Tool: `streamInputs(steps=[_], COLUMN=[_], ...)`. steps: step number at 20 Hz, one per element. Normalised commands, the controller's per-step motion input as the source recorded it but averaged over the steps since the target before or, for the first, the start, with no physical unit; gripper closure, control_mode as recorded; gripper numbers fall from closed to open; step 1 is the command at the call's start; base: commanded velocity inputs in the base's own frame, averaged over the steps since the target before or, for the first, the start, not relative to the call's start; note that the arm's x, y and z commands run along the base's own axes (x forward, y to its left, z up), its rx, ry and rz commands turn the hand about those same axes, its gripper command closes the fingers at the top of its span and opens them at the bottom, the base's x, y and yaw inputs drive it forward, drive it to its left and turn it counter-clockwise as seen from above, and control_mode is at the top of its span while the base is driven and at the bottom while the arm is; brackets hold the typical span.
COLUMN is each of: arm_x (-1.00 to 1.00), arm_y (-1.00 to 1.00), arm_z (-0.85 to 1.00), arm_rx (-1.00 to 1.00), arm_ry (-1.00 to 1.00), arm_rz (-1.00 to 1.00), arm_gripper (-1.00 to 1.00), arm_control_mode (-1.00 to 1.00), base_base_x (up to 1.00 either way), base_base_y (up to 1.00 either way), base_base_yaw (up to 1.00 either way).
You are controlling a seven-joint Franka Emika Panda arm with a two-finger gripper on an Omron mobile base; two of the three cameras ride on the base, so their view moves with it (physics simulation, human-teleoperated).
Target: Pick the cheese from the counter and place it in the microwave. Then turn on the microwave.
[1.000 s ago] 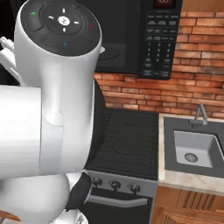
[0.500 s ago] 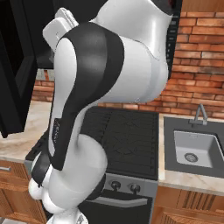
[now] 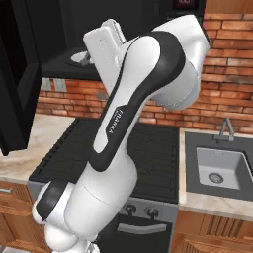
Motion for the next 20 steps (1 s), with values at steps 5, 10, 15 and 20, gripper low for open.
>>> streamInputs(steps=[5,10,15,20], arm_x=[0.62,0.20,0.03,0.00], arm_y=[0.08,0.17,0.38,0.45], arm_z=[-0.29,-0.02,0.00,0.00], arm_rx=[0.23,0.19,0.11,0.07], arm_ry=[0.00,0.01,0.01,0.00], arm_rz=[0.08,0.08,0.04,0.01], arm_gripper=[-1.00,-1.00,-1.00,-1.00], arm_control_mode=[-1.00,-1.00,-1.00,-1.00], base_base_x=[0.00,0.00,0.00,0.00], base_base_y=[0.00,0.00,0.00,0.00], base_base_yaw=[0.00,0.00,0.00,0.00])
